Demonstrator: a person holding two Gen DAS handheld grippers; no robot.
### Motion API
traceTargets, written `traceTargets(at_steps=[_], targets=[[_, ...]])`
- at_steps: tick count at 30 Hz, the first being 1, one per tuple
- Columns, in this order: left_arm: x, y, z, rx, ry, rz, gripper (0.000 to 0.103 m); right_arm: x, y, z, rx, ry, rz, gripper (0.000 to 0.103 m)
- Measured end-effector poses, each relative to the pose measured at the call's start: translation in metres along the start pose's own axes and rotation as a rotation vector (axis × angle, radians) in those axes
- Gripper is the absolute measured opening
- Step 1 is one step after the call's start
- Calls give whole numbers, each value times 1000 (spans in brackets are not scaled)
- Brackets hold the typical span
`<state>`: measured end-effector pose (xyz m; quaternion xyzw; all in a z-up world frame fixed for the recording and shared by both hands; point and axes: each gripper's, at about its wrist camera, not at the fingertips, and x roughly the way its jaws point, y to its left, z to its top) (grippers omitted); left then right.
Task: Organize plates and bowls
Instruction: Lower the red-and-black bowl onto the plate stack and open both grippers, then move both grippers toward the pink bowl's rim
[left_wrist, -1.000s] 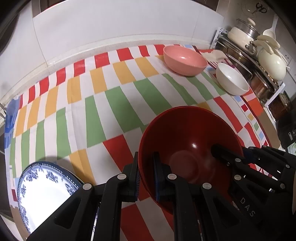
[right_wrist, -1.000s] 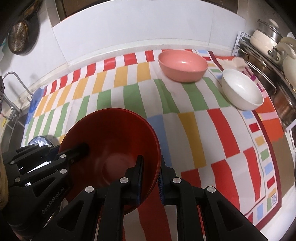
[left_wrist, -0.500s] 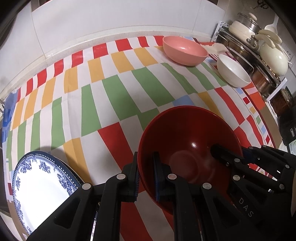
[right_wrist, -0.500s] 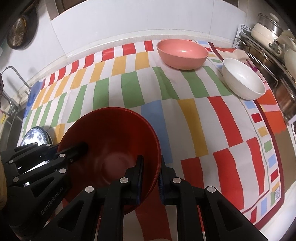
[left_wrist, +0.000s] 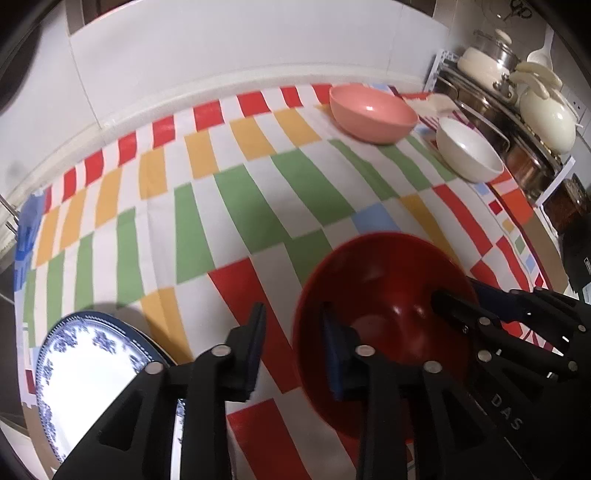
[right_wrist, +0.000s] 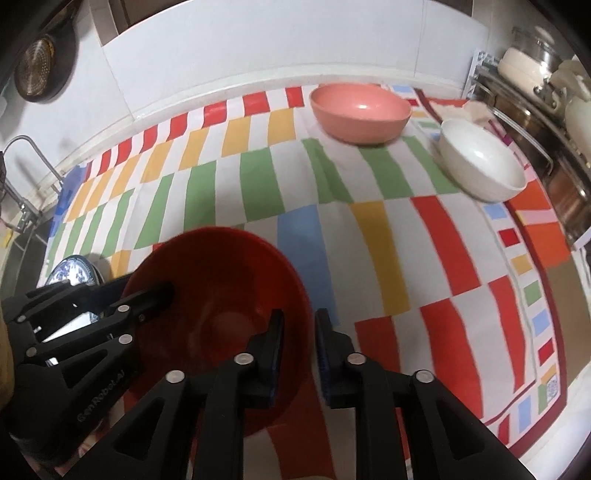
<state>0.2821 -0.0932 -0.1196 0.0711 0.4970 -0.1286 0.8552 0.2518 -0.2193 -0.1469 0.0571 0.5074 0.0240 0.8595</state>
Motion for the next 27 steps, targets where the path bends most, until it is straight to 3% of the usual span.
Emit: traceTargets(at_steps=[7,11,19,27], targets=[[-22,5,15,7,-91,17,46,-23,-6,8,34,-82,17,28],[-30,5,29,24,-142,43,54,-30,-15,17,74,-141,-5,45],[-35,4,68,48,-201,54,61,-38,-28,47,59,-229,-84,47],[-33,-1,105,83,-242,67,62,-36,-43,84,72,-265,-96,47]])
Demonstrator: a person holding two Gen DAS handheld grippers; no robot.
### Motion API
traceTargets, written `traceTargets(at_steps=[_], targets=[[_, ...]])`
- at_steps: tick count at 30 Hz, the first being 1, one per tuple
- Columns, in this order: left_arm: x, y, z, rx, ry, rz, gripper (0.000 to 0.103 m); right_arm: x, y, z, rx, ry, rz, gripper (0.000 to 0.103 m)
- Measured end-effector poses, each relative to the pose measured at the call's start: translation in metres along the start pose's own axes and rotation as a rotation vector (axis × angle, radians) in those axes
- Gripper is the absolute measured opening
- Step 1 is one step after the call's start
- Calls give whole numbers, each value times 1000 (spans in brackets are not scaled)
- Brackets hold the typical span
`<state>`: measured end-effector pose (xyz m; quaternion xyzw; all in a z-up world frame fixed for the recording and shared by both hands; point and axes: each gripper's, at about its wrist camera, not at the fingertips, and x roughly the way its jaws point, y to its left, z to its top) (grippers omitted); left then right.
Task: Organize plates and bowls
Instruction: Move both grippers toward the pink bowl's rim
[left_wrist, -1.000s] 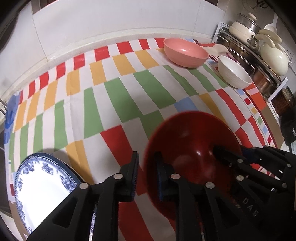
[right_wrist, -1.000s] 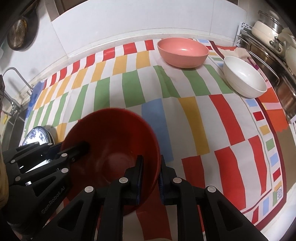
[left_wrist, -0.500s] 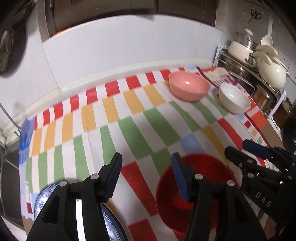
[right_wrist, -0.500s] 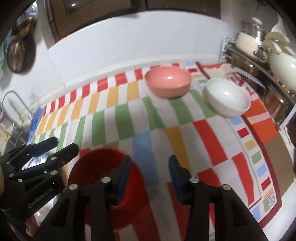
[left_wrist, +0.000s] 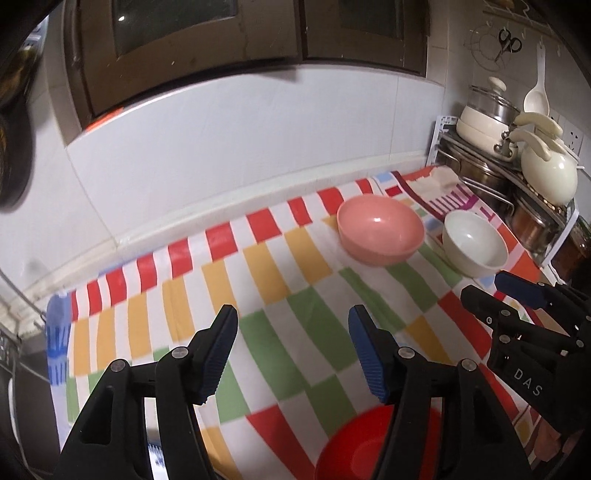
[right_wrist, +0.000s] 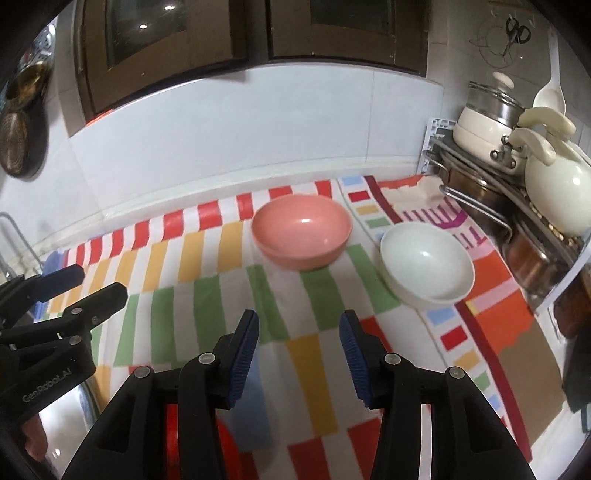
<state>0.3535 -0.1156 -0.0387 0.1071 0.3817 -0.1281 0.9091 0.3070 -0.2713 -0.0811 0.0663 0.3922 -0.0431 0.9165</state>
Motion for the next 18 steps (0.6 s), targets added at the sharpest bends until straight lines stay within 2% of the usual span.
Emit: traceTargets(at_steps=[9,18], targets=[[31,-8,38,29,-9,-11,62,25,-11,32,41,-18,-13,46],[74,-13,72,72,-3,-37,61,66,-17,60,73,-3,-27,40]])
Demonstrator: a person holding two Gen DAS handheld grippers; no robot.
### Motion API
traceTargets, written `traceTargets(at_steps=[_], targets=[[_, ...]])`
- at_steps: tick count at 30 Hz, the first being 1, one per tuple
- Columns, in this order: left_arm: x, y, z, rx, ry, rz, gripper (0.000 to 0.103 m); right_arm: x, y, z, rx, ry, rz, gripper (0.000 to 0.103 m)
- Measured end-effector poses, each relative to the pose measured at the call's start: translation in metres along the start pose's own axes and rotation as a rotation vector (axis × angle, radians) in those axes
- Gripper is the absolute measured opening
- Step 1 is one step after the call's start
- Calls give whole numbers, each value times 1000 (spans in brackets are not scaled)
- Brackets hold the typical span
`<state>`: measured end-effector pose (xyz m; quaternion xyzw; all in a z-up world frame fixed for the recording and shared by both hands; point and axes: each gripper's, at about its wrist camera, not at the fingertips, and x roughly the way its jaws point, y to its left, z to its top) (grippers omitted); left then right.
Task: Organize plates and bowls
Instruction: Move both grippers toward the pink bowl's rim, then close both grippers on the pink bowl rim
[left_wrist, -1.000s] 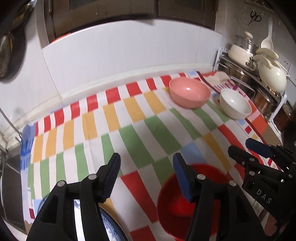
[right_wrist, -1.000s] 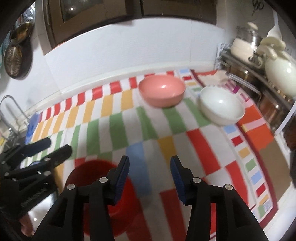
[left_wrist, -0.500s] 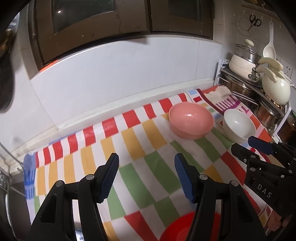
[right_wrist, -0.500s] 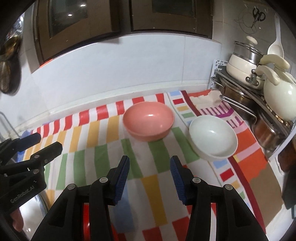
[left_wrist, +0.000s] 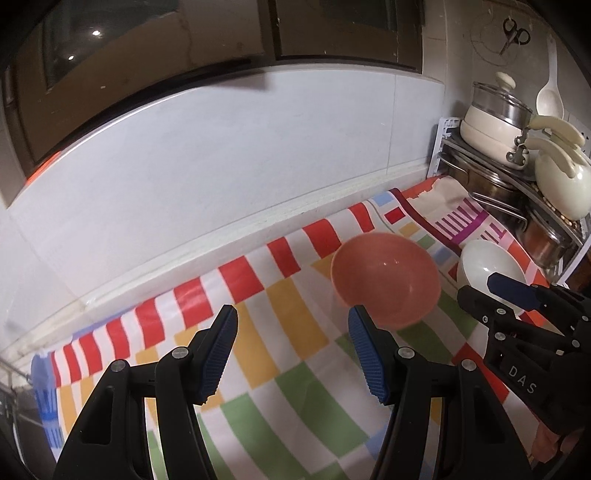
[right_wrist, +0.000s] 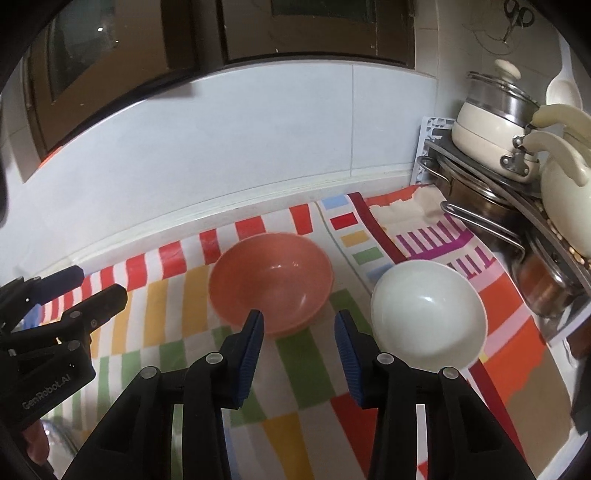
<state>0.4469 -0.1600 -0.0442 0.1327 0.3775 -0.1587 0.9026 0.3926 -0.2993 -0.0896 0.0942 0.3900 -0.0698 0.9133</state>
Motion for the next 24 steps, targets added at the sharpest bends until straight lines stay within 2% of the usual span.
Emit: traceTargets(at_steps=[6,15,24], targets=[[31,-5,13,20,14,-12,61,29,-8,11,7,30,-10,37],[86,-11,20,24,80,-44,57,65,-14,16,10,79,-23,34],[121,-20,25,47,115,-68,52,92,-19,20,11,121,-44,30]])
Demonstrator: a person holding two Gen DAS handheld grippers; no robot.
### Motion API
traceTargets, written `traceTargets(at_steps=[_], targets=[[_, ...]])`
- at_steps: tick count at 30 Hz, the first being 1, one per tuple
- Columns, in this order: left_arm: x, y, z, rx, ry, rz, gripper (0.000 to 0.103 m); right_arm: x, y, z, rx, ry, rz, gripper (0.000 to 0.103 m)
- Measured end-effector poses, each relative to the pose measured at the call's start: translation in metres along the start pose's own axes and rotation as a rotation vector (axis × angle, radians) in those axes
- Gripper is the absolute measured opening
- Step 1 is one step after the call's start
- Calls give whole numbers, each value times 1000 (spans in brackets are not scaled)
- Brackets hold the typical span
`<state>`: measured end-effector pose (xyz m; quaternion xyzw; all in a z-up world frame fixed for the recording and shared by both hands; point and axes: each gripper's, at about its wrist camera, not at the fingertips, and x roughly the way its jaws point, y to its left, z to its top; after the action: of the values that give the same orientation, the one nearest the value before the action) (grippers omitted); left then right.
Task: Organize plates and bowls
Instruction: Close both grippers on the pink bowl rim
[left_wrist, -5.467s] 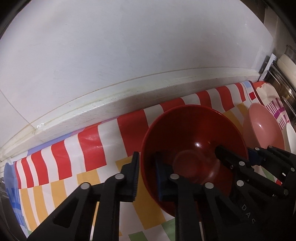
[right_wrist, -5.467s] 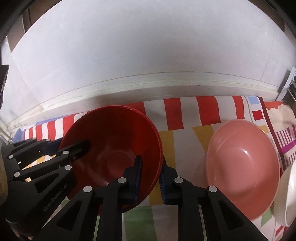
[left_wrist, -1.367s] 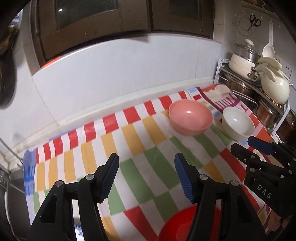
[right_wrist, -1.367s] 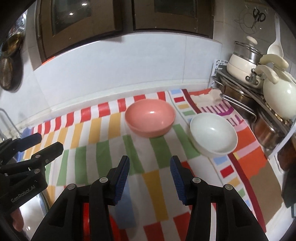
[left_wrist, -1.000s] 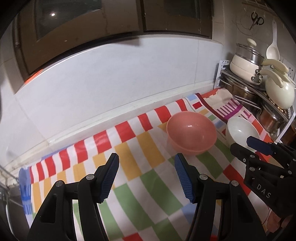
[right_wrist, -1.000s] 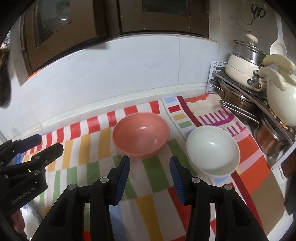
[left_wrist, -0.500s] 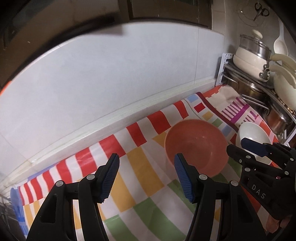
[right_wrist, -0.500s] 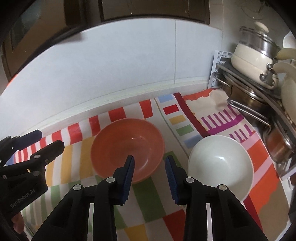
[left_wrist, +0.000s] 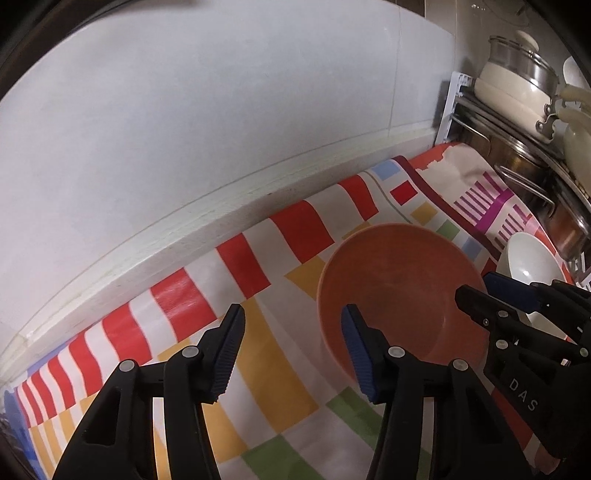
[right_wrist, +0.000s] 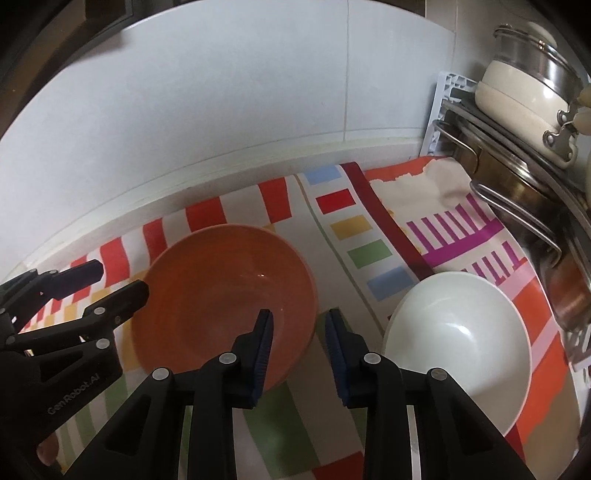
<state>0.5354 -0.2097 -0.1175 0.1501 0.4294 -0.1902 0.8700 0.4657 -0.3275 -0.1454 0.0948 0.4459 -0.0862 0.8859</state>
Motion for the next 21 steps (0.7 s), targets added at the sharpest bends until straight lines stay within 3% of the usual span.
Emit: traceTargets(at_steps=[5,10,16,21], targets=[[12,-4,2,2,17,-13,45,8,-2,2,2,17,0,28],[23,-7,3,8,45,-34,27,14,-3,2,-4,33,7,19],[28,-13,3,24,55,-46,13,16,-5,2,2,41,4,14],[27,-14,3,26,55,-27,11,15,-4,3,0,39,0,13]])
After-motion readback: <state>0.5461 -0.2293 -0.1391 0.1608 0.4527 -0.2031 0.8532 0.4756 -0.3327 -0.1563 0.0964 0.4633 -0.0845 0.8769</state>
